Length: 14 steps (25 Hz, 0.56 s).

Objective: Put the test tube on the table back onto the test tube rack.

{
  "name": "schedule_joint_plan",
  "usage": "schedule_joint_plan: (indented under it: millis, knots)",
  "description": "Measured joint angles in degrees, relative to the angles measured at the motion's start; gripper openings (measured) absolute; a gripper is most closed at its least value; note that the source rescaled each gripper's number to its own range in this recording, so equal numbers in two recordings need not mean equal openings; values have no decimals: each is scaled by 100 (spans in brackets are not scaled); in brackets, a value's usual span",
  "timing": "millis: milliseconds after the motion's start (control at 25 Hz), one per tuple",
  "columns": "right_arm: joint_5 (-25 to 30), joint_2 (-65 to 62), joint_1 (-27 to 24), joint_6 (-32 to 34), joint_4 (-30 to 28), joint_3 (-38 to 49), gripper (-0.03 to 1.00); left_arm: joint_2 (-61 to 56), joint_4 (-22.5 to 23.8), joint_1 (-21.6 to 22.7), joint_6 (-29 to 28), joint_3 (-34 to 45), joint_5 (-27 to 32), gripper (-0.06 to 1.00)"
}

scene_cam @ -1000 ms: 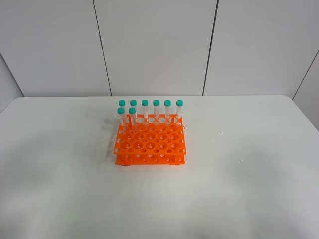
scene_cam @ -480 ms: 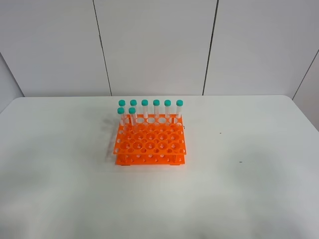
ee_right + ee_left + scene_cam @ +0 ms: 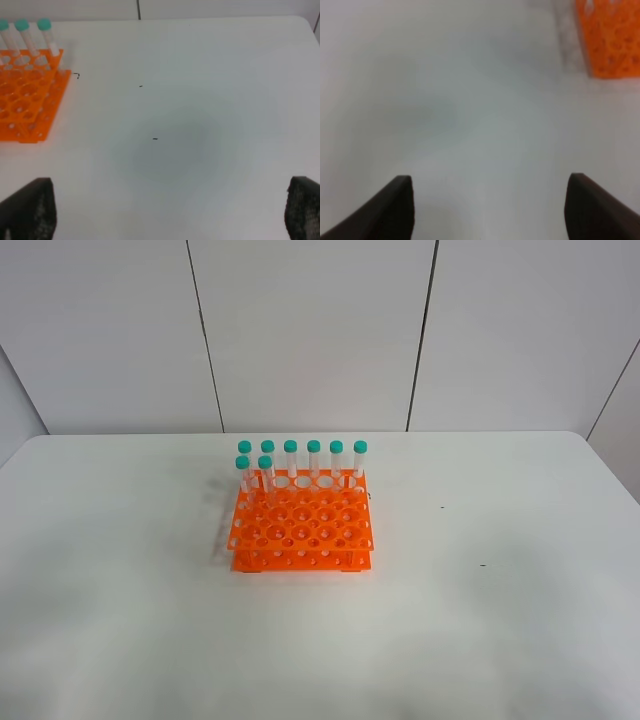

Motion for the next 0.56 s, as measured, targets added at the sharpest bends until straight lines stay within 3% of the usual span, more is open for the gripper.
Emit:
schedule_joint_plan:
  millis: [560]
  knots:
    - [0, 0, 0, 0, 0, 0, 100, -59, 0, 0, 0, 0, 6, 99]
